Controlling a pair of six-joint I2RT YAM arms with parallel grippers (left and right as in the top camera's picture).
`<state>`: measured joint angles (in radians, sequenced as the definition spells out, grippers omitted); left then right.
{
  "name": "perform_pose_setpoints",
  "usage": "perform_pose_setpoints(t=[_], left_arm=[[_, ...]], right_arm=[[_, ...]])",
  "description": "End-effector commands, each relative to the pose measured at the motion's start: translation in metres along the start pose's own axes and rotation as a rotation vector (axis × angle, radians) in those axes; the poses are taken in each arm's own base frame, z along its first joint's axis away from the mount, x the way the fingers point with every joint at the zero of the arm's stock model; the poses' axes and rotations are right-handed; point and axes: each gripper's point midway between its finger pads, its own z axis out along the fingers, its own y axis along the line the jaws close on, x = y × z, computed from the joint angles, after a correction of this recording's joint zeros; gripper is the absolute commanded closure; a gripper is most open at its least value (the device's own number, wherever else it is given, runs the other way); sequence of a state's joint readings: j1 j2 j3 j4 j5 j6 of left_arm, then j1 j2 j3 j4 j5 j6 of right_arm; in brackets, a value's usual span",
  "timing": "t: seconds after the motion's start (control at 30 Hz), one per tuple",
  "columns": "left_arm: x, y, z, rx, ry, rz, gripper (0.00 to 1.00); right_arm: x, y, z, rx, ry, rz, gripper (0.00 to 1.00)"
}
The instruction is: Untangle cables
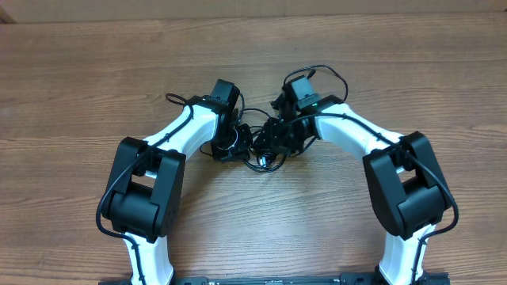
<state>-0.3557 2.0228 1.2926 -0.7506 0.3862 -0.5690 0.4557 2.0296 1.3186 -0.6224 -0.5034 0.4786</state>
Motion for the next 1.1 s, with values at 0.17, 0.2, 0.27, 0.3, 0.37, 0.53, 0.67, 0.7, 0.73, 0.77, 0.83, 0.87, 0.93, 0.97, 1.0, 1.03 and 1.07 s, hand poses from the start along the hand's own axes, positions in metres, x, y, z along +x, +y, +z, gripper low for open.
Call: perform_pose_setpoints(t=[0.17,0.2,0.27,0.3,0.37,0.53,0.67,0.7,0.73,0.77,0.83,0.87,0.93,0.97,1.0,1.03,1.07], left_arm=[[0.003,0.012,0.007,-0.051,0.004,0.008,0.90],[0.003,0.012,0.007,-0.051,0.004,0.008,0.90],[0.003,0.012,0.007,-0.051,0.004,0.008,0.90],[0.003,0.012,0.007,-0.051,0.004,0.008,0.90],[0.003,0.012,0.007,-0.050,0.003,0.009,0.90],[0.003,0.012,0.007,-0.050,0.003,0.009,0.91],[0.003,0.012,0.007,-0.050,0.003,0.009,0.91],[0.003,0.012,0.007,-0.050,0.003,0.009,0.91],[0.003,0.012,0.007,-0.050,0.003,0.009,0.91],[0.003,0.012,0.007,-0.050,0.003,0.009,0.91],[0.003,0.012,0.007,-0.050,0.003,0.009,0.91],[0.003,0.012,0.007,-0.050,0.003,0.009,0.91],[0.003,0.012,0.007,-0.050,0.003,0.009,0.91],[0.003,0.012,0.007,-0.050,0.003,0.009,0.91],[0.003,0.012,0.007,-0.050,0.003,0.009,0.91],[0.003,0.012,0.007,-0.051,0.004,0.009,0.91],[0.003,0.012,0.007,-0.051,0.004,0.009,0.91]], right_arm=[[-0.024,-0.018,-0.005,0.199,-0.179,0.046,0.60],[-0.023,-0.017,-0.004,0.199,-0.180,0.043,0.60],[-0.022,-0.017,-0.002,0.196,-0.181,0.046,0.60],[-0.021,-0.019,-0.001,0.199,-0.183,0.058,0.60],[-0.019,-0.022,0.004,0.195,-0.188,0.077,0.60],[-0.014,-0.030,0.012,0.190,-0.196,0.103,0.63],[-0.014,-0.031,0.013,0.190,-0.195,0.107,0.80],[-0.013,-0.032,0.013,0.192,-0.193,0.109,0.83],[-0.011,-0.033,0.014,0.195,-0.190,0.111,0.83],[-0.010,-0.036,0.016,0.195,-0.190,0.120,0.81],[-0.008,-0.040,0.021,0.195,-0.188,0.150,0.75],[-0.007,-0.043,0.024,0.199,-0.183,0.167,0.75],[-0.007,-0.045,0.028,0.202,-0.178,0.170,0.82],[-0.006,-0.044,0.029,0.195,-0.171,0.169,0.91],[-0.005,-0.043,0.029,0.186,-0.165,0.168,0.96],[-0.005,-0.040,0.029,0.169,-0.157,0.160,0.96],[-0.006,-0.036,0.027,0.149,-0.148,0.146,0.96]])
